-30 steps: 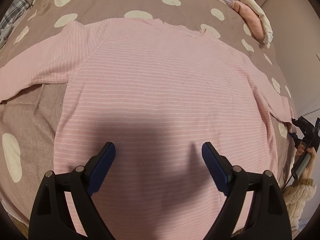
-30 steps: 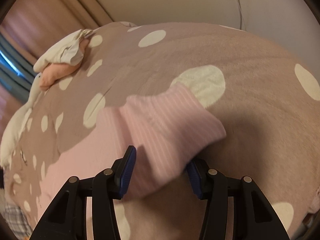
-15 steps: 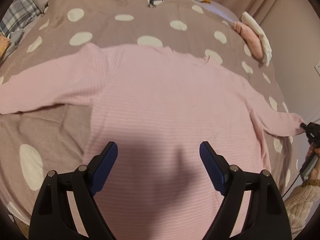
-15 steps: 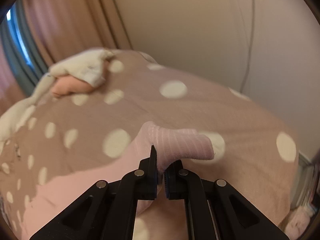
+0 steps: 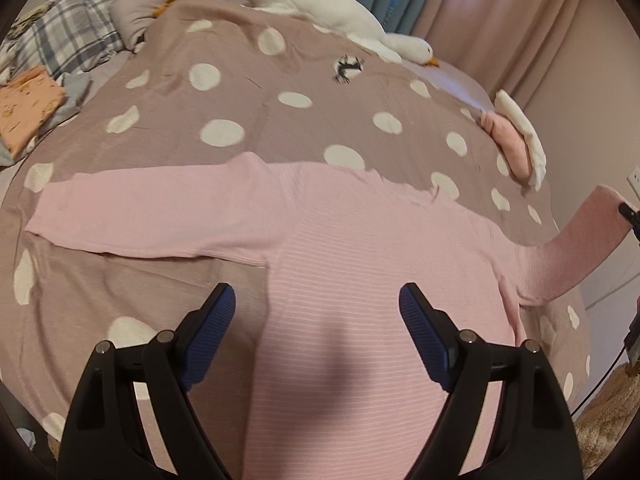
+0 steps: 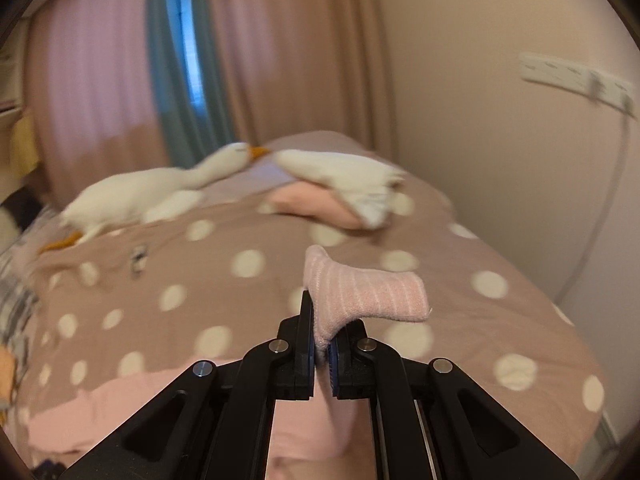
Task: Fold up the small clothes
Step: 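Lift the sleeve with the right tool, lay it across the shirt body, release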
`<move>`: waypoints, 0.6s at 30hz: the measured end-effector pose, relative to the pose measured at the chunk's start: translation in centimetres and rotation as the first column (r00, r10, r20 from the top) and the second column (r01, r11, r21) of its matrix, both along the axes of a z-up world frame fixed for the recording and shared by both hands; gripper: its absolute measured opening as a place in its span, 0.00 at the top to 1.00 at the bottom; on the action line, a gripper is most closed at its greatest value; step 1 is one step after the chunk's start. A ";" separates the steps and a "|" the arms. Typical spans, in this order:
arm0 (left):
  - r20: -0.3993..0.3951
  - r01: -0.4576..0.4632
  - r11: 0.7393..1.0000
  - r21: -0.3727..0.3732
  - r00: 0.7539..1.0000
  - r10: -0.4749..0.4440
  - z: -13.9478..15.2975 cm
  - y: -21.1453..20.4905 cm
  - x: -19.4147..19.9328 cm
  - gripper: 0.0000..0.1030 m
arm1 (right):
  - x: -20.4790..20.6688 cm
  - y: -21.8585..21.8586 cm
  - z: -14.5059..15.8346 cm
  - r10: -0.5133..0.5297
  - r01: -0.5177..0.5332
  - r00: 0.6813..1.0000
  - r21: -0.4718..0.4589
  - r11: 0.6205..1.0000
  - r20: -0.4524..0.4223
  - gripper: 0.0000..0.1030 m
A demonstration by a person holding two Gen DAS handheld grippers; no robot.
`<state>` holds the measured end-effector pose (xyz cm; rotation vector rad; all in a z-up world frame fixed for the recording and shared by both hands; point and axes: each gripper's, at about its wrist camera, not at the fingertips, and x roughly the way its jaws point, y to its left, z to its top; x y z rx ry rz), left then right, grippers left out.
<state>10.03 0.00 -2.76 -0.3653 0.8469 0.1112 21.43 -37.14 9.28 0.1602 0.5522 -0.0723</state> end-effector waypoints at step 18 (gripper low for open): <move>-0.021 -0.110 0.993 -0.034 0.994 0.109 -1.1 5.2 -3.1 0.19 | 0.5 19.4 -9.3 0.500 -0.496 0.831 0.082 0.864 -0.243 0.93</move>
